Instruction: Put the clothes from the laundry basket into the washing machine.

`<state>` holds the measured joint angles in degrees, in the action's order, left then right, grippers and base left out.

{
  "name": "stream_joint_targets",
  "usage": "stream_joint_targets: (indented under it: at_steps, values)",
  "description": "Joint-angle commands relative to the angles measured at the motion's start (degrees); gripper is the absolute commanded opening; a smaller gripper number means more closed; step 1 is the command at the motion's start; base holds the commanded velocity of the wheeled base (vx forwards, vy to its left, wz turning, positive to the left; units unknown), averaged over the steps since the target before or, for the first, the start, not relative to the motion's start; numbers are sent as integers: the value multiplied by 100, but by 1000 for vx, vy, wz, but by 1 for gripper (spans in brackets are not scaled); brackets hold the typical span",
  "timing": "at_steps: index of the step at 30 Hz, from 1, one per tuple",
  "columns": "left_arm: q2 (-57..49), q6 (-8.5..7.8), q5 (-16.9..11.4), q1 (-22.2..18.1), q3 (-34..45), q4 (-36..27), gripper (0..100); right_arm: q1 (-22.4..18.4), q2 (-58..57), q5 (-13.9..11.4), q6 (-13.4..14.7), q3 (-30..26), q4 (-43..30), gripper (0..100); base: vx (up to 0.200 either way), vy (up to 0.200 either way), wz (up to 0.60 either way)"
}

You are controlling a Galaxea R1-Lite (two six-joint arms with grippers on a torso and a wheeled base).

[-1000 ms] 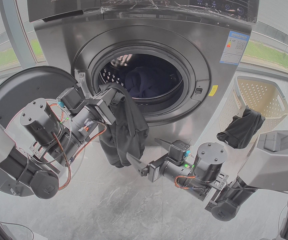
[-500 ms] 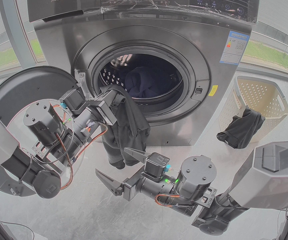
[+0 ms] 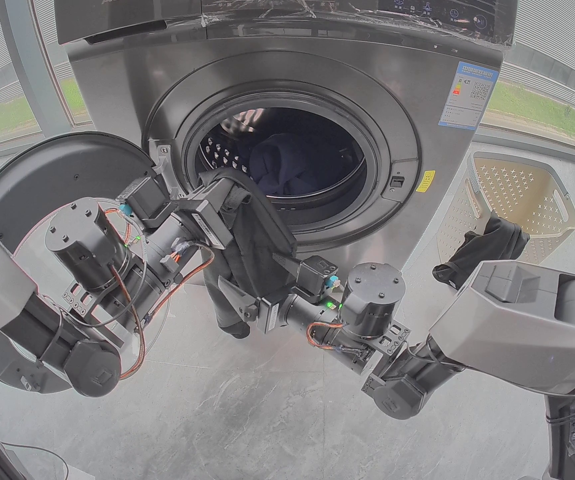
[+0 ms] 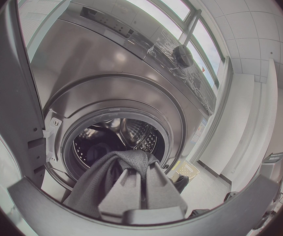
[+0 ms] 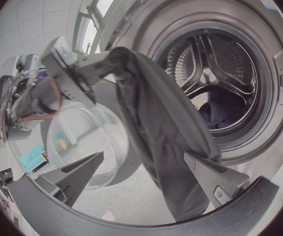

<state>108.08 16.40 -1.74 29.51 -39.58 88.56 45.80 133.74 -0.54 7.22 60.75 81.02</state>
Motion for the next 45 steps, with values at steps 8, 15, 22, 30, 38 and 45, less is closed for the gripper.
stream_joint_targets:
  at_steps: [8,15,22,30,38,45]
  values:
    - [-68,13,-1,2,3,3,0,-335,310,142,-45,552,-165,100,0,0,0]
    - [-94,13,-1,2,21,3,0,-502,337,142,-54,631,-157,100,0,0,0]
    - [-86,13,-1,2,38,3,0,-546,328,150,-54,588,-86,100,0,0,0]
    - [-86,21,-10,2,38,3,0,-643,328,177,-54,631,-69,0,0,0,0]
    - [-59,21,-10,2,56,3,0,-643,143,177,-63,517,-25,0,0,0,0]
    - [2,21,-1,-7,74,3,0,-555,-762,177,-186,-441,37,0,0,0,0]
